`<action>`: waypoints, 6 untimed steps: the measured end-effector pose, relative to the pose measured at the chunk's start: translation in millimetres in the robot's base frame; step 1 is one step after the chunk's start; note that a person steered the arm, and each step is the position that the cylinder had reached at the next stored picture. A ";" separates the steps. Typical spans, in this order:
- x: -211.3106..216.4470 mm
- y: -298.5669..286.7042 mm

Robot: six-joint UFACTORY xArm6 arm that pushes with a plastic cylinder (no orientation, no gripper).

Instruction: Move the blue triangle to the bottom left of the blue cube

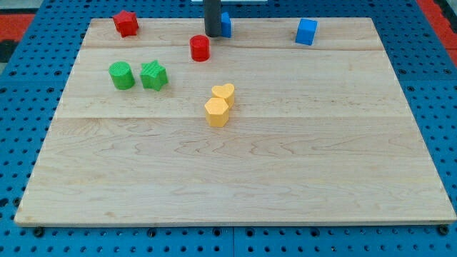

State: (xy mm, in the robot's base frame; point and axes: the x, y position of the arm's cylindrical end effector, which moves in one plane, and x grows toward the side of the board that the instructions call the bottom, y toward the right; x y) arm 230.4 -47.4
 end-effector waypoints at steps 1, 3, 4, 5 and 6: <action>-4.2 -75.9; -36.1 47.1; -16.1 127.8; -13.4 126.3; -25.8 59.0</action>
State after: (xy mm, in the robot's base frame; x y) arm 204.6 11.6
